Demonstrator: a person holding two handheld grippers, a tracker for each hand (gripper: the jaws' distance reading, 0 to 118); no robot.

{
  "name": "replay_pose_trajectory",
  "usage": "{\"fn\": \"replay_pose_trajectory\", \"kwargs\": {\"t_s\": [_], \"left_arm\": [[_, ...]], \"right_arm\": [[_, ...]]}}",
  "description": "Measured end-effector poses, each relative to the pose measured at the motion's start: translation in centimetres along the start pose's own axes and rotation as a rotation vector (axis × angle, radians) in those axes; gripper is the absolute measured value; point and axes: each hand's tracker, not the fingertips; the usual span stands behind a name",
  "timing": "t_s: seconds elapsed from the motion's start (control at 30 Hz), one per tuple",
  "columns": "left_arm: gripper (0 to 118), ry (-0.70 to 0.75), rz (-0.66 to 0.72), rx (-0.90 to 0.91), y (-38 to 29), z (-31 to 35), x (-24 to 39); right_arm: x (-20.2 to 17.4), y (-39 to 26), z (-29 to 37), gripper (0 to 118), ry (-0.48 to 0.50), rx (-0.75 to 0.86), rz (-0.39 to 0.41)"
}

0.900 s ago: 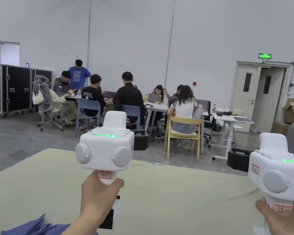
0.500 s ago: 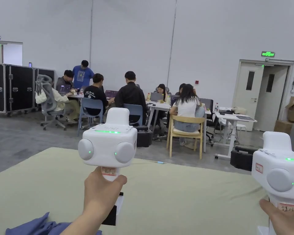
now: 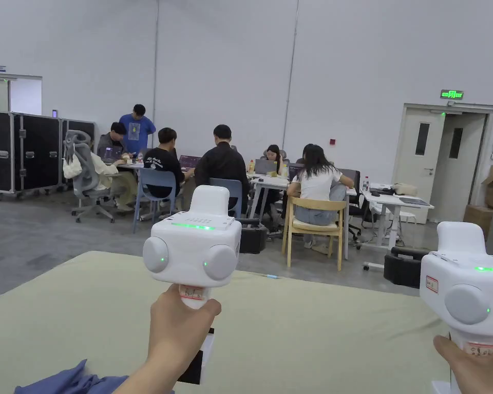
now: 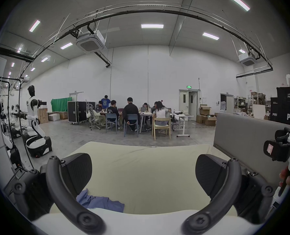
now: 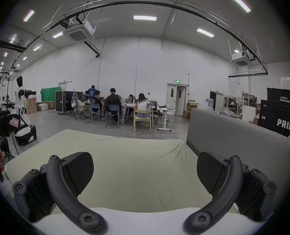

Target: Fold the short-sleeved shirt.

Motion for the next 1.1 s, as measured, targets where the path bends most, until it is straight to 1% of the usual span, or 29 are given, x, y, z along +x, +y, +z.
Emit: {"fn": "replay_pose_trajectory", "kwargs": {"t_s": [0.1,0.23,0.4,0.47,0.77,0.93,1.0,1.1], "left_arm": [[118,-0.002,0.03,-0.009,0.0,-0.1,-0.5],[118,0.019,0.025,-0.005,0.0,0.0,-0.8],[118,0.009,0.048,-0.03,0.0,-0.4,-1.2],[118,0.003,0.057,-0.028,-0.1,-0.5,-1.4],[118,0.009,0.018,-0.027,-0.5,-0.7,-1.2],[118,-0.01,0.002,-0.015,-0.1,-0.7,-0.7],[118,-0.011,-0.003,-0.008,0.1,-0.7,-0.6],[118,-0.031,-0.001,-0.008,0.4,-0.7,-0.4]], "right_arm": [[0.0,0.1,0.3,118,0.01,0.001,-0.002],[0.1,0.1,0.3,118,0.005,0.002,0.007],[0.4,0.0,-0.1,118,-0.004,-0.015,-0.038],[0.5,-0.2,-0.2,118,-0.002,-0.02,-0.043],[0.4,0.1,-0.4,118,-0.001,-0.014,-0.033],[0.2,0.6,-0.3,118,-0.003,0.008,-0.003],[0.1,0.8,-0.3,118,0.001,0.009,0.008],[0.2,1.0,-0.4,118,0.018,0.011,0.004]]}}
